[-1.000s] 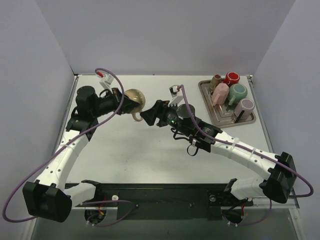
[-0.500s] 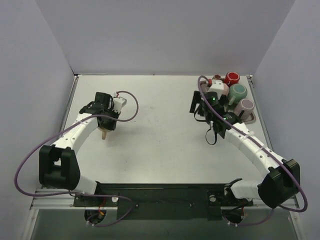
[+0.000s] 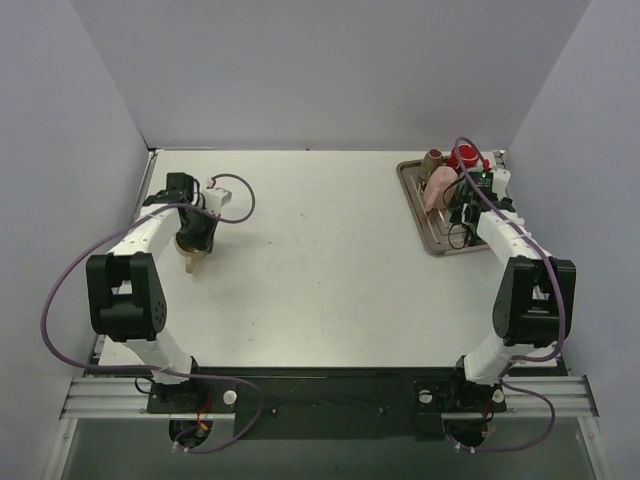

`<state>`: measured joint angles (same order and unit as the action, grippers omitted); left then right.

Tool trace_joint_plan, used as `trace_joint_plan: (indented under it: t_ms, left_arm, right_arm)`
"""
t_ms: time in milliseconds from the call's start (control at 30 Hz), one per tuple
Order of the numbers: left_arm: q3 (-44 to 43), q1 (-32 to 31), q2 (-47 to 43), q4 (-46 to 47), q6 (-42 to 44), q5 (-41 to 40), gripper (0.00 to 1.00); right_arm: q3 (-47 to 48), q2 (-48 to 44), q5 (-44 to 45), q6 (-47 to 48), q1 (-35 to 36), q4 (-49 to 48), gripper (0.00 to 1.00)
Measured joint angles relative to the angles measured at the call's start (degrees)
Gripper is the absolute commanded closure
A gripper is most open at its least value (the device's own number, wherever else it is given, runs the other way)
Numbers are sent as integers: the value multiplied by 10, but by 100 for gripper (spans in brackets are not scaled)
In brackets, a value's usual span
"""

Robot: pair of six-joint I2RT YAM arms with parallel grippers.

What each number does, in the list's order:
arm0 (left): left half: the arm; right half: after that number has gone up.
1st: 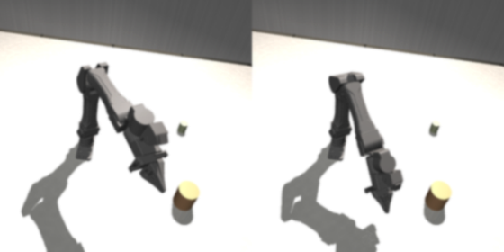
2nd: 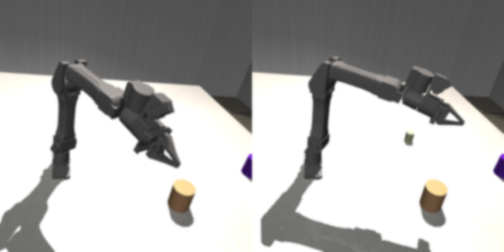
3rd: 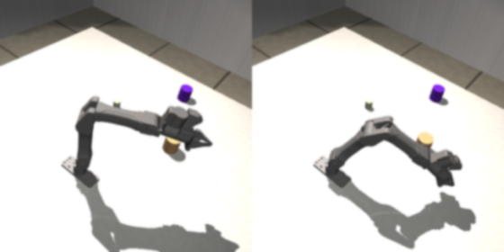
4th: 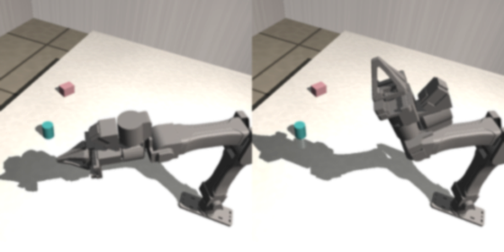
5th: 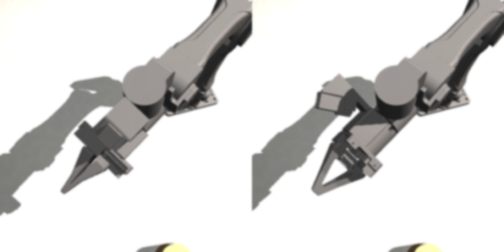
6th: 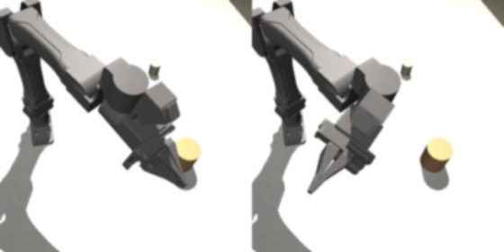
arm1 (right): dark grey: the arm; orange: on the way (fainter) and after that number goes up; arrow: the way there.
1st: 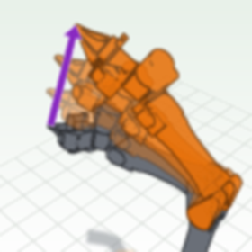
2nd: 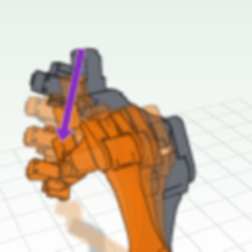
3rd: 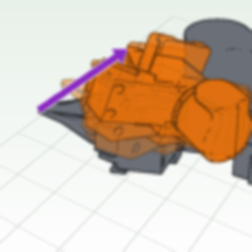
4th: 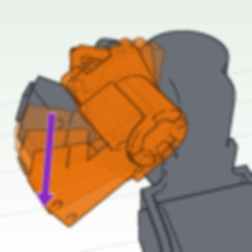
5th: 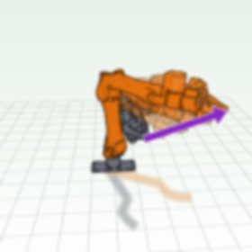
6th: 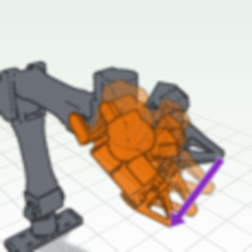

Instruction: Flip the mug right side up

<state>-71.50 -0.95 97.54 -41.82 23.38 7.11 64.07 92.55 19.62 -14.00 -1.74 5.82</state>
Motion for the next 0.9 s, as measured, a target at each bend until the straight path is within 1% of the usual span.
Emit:
trace_joint_plan:
  t_ms: [67, 167, 267, 300, 367, 400, 467, 533, 567, 600, 633, 733, 767, 867, 900]
  left_arm:
    - [0, 24, 0, 0, 3, 25, 100]
    - [-4, 45, 6, 0, 11, 33, 100]
    - [-20, 48, 29, 0, 16, 38, 100]
    - [-24, 47, 37, 0, 19, 42, 99]
    - [-30, 44, 46, -2, 22, 46, 91]
    - [-32, 44, 46, -2, 24, 48, 84]
    - [-32, 45, 46, -2, 26, 53, 77]
    - [-32, 45, 46, -1, 28, 53, 71]
    - [-33, 46, 46, 0, 28, 53, 66]
    - [-34, 48, 46, 0, 29, 55, 63]
    - [-35, 48, 46, 1, 29, 58, 57]
    - [-37, 49, 39, 5, 30, 64, 50]
    - [-37, 49, 34, 5, 29, 65, 47]
    - [-38, 49, 7, 4, 29, 67, 46]
    - [-40, 49, -4, 4, 29, 67, 46]
  right_arm:
    - [2, 24, -6, -2, -19, 0, 44]
    - [21, 62, -4, -10, -39, 0, 48]
    - [54, 99, -3, -14, -46, 0, 53]
    - [66, 112, -3, -16, -48, 2, 53]
    - [83, 127, -5, -18, -53, 2, 53]
    - [91, 134, -7, -20, -54, 3, 54]
    - [101, 144, -16, -24, -61, 10, 54]
    - [110, 153, -27, -29, -69, 14, 57]
    - [112, 157, -32, -30, -73, 14, 58]
    - [114, 162, -38, -32, -78, 15, 59]
    - [114, 166, -47, -36, -82, 15, 59]
    - [115, 173, -62, -38, -87, 18, 64]
    - [118, 176, -64, -38, -87, 21, 69]
    - [124, 181, -72, -39, -87, 23, 80]
    - [126, 183, -73, -39, -87, 27, 88]
